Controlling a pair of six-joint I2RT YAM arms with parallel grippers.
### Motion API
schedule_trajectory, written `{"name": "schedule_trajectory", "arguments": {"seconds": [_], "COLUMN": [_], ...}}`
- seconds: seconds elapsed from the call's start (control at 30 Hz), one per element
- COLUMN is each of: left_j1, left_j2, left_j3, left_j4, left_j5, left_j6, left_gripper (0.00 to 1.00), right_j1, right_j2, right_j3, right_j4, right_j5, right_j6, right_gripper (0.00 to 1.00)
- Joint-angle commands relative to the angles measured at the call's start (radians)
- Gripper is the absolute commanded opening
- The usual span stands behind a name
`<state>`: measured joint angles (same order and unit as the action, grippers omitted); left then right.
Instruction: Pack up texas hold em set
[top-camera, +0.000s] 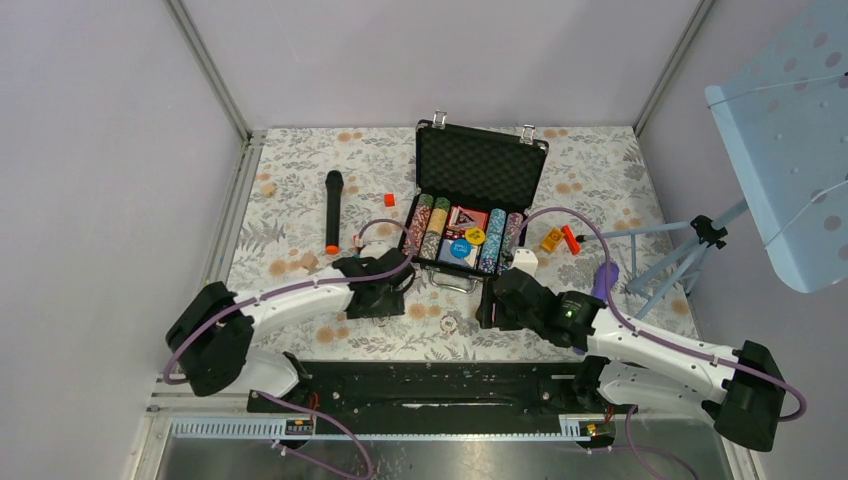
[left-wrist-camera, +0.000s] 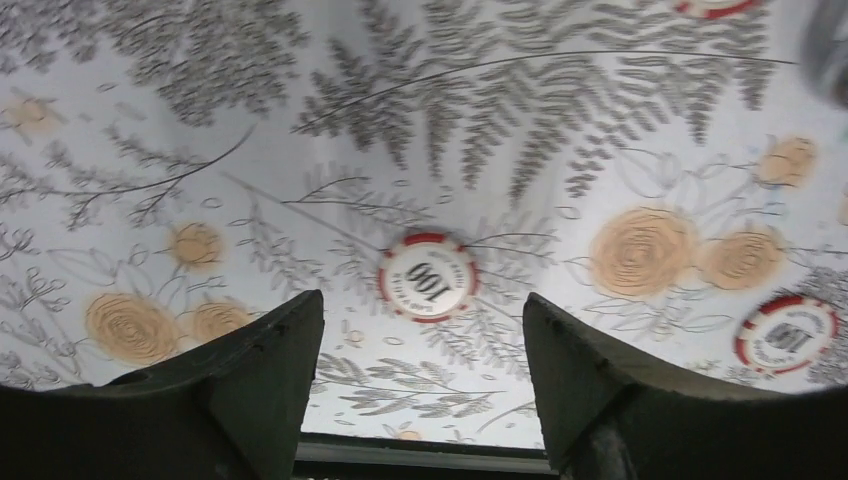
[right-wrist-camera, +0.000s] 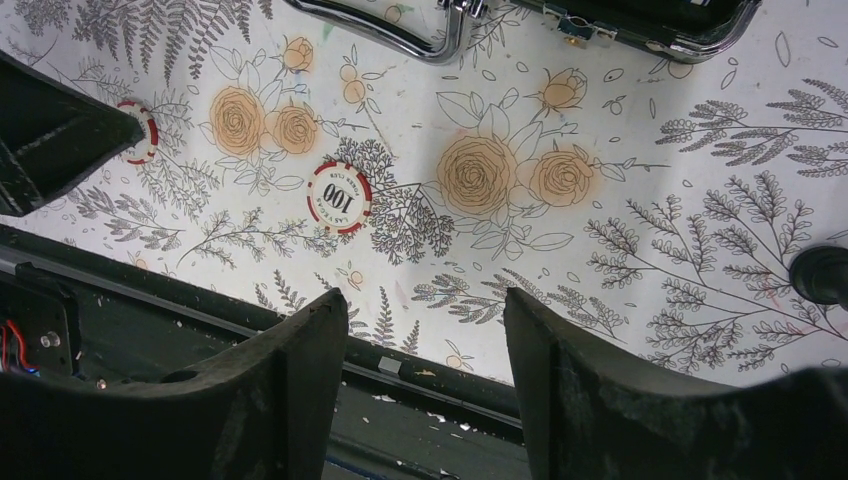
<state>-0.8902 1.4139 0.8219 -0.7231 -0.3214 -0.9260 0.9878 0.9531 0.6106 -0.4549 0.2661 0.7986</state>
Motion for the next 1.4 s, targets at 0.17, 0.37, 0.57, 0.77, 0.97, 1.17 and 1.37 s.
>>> {"name": "schedule_trajectory", "arguments": {"seconds": [0.17,0.37,0.57,0.77,0.97,1.17,1.37], "left_j1": [0.031,0.031,0.032,0.031,0.031,0.032,0.031], "left_j2": [-0.057,0.003,0.049,0.073,0.066,0.068,0.067], "left_j3": [-0.062,-0.08,-0.094,-0.102,-0.116,-0.123,-0.13], "left_j4": [0.075,0.119,0.143,0.154,0.154,0.164,0.172], "left_j5": [0.042,0.065,0.067,0.075,0.074,0.08,0.09], "left_j6": [-0.006,-0.005,-0.005,-0.005,-0.004,-0.004,-0.004], "left_gripper": [0.78,0.78,0.75,0.68,0.61,0.55,0.5], "right_j1": [-0.01,-0.009,-0.011,-0.012,-0.014,-0.017,-0.018], "right_j2": [0.037,0.027,0.016,0.019,0.02,0.023,0.023], "right_j3": [-0.012,-0.02,-0.025,-0.024,-0.026,-0.026,-0.026], "right_j4": [0.052,0.043,0.038,0.034,0.033,0.034,0.033], "right_j5": [-0.038,-0.034,-0.031,-0.03,-0.028,-0.028,-0.028], "right_j6": [0.022,0.022,0.022,0.019,0.019,0.021,0.021], "right_gripper": [0.66,0.66,0.66,0.66,0.66,0.66,0.66]}}
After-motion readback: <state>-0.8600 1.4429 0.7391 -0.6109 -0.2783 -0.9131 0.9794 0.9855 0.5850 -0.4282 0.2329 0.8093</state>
